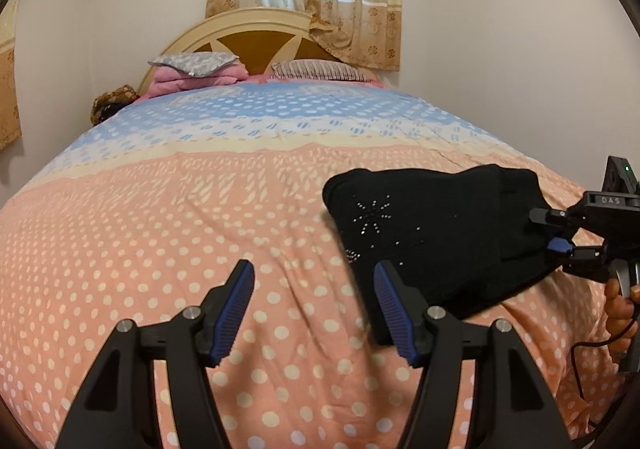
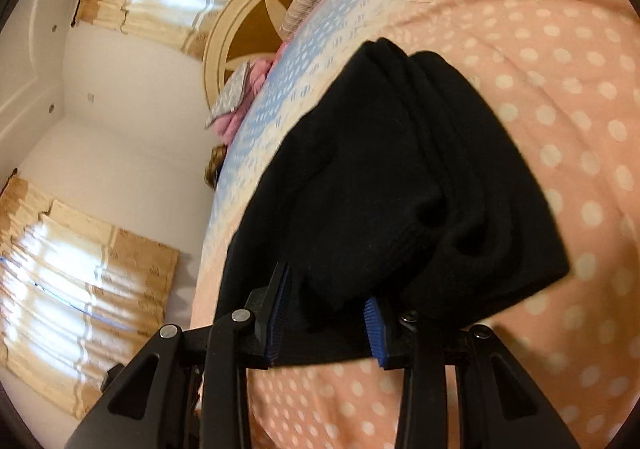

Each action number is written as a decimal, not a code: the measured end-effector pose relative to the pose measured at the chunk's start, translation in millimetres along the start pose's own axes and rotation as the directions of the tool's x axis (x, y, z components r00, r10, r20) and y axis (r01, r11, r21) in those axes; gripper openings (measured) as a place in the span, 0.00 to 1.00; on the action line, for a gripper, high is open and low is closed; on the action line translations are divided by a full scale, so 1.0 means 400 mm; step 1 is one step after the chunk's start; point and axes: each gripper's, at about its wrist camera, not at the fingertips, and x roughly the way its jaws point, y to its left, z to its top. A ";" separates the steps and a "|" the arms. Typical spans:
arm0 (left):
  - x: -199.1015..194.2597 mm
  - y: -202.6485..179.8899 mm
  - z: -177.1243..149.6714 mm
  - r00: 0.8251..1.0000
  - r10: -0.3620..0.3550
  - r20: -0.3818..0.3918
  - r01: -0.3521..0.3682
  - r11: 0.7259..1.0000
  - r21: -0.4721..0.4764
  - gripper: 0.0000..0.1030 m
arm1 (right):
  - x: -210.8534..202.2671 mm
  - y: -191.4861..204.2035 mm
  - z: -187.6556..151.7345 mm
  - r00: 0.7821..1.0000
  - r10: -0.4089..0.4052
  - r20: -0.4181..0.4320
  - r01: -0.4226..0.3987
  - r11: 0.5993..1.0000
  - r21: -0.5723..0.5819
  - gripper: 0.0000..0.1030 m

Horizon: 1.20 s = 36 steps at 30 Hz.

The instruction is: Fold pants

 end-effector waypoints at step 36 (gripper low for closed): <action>0.220 -0.179 0.136 0.989 0.133 -0.060 -0.126 0.985 0.119 0.72 | -0.066 0.128 0.159 0.915 -0.363 0.175 0.399 0.750 -0.528 0.08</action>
